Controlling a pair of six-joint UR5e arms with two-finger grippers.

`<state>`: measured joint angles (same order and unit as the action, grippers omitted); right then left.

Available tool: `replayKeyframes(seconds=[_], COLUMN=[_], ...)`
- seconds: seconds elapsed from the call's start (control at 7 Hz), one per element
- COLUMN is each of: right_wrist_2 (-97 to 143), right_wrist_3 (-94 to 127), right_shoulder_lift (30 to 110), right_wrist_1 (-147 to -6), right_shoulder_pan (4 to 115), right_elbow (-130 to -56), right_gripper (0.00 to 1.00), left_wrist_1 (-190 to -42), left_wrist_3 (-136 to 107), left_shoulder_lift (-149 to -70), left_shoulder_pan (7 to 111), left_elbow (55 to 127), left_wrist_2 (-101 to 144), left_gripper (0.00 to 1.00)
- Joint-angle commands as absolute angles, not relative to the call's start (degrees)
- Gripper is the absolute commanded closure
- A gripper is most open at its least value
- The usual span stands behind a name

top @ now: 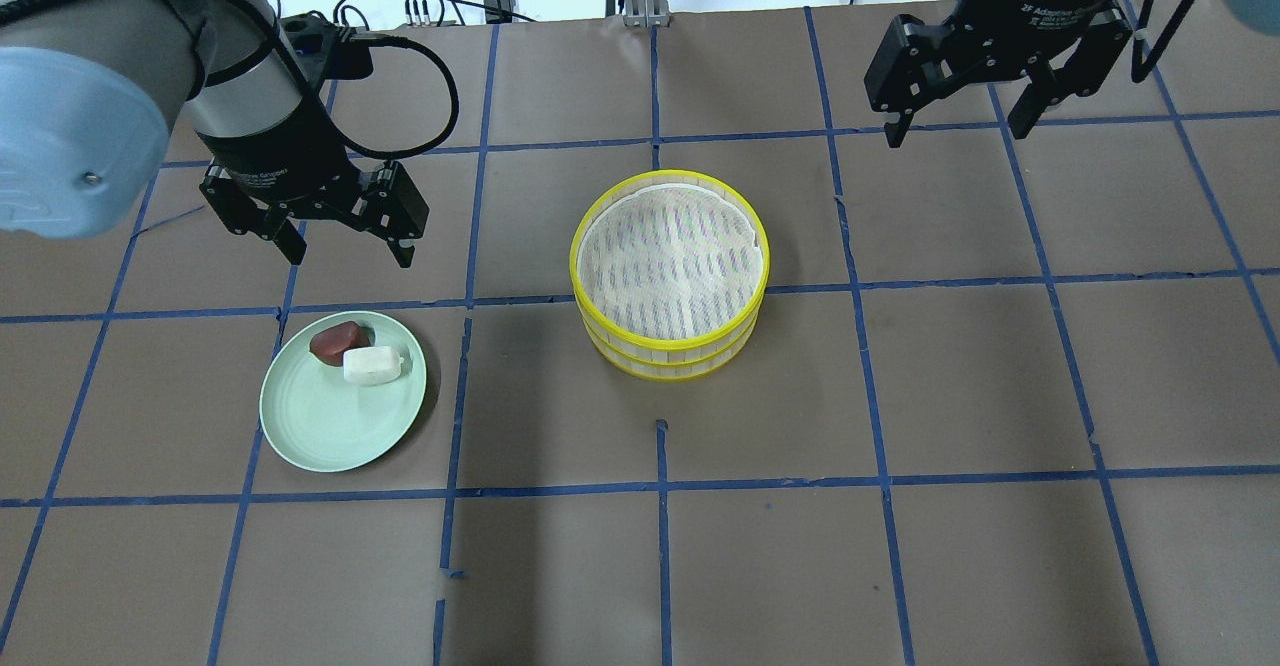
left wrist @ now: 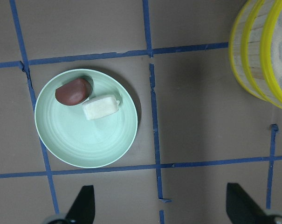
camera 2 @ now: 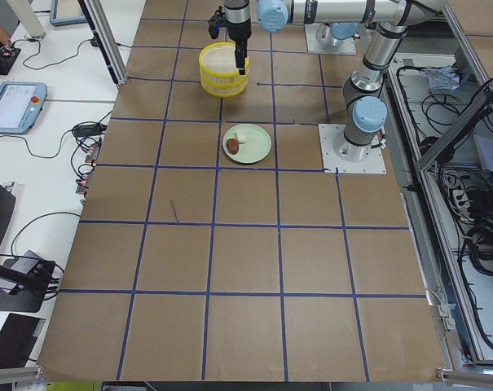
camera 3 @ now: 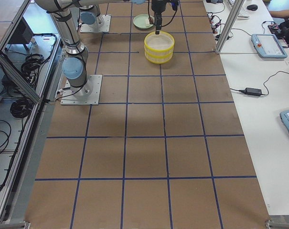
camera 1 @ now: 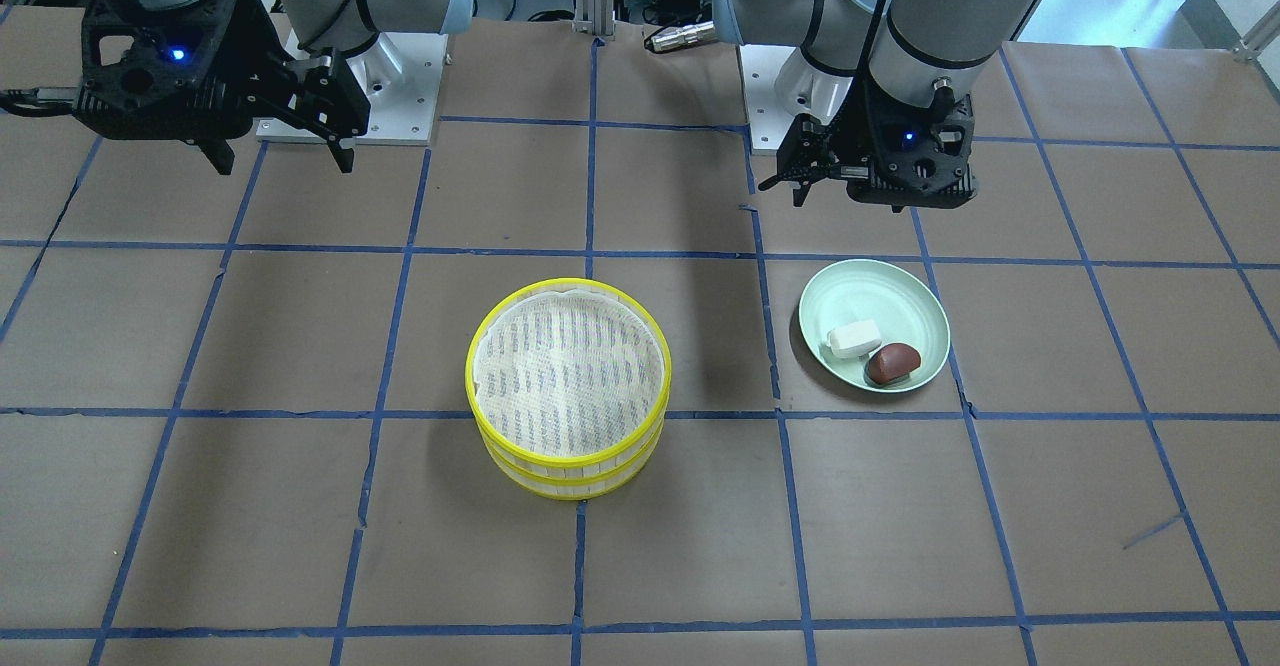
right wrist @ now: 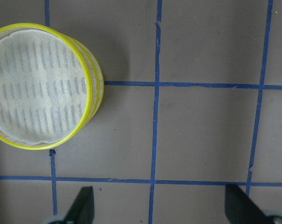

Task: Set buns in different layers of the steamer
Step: 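Lower the left gripper to the white bun while the right moves toward the steamer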

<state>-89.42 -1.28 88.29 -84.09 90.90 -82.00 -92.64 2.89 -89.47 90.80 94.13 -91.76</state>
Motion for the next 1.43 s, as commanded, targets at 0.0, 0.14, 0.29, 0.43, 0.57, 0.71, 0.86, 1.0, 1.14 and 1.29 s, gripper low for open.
replayKeyframes(seconds=[0.0, 0.14, 0.29, 0.43, 0.57, 0.71, 0.86, 1.0, 1.14, 1.29], right_wrist_2=[-89.3, -89.3, -89.3, -89.2, -89.3, -89.1, -89.3, -89.4, -89.7, -90.1], right_wrist_3=[-1.3, -1.8, -1.2, -1.9, -1.3, -1.1, -0.3, 3.0, 7.7, 8.3], right_shoulder_lift=[88.3, 88.2, 88.2, 87.9, 87.4, 87.4, 86.9, 84.1, 80.8, 77.5], right_wrist_1=[-85.6, -86.2, -86.2, -85.3, -85.1, -86.3, -90.0, -97.5, -102.8, -105.1], right_shoulder_pan=[90.7, 90.0, 88.4, 88.5, 88.3, 88.5, 89.4, 91.5, 96.2, 98.6], right_elbow=[-83.0, -82.7, -82.4, -83.1, -83.8, -84.9, -86.9, -89.1, -89.8, -90.5], right_gripper=[0.00, 0.00, 0.00, 0.00, 0.00, 0.00, 0.00, 0.02, 0.11, 0.11], left_wrist_1=[-92.6, -92.5, -92.5, -93.3, -93.9, -93.9, -93.7, -93.5, -92.2, -86.2], left_wrist_3=[3.0, 3.3, 3.3, 3.4, 3.3, 3.3, 5.9, 7.5, 7.4, 7.3], left_shoulder_lift=[-89.5, -89.5, -89.4, -89.2, -89.6, -89.6, -88.6, -89.0, -91.6, -95.2], left_shoulder_pan=[90.8, 90.7, 90.6, 89.6, 88.4, 87.5, 84.6, 82.1, 81.1, 81.1], left_elbow=[94.1, 94.1, 94.1, 94.5, 96.1, 99.0, 100.7, 101.9, 102.8, 104.7], left_wrist_2=[-91.8, -91.9, -92.0, -92.8, -92.9, -93.1, -92.9, -92.9, -95.7, -98.7], left_gripper=[0.00, 0.00, 0.00, 0.00, 0.00, 0.00, 0.00, 0.00, 0.00, 0.01])
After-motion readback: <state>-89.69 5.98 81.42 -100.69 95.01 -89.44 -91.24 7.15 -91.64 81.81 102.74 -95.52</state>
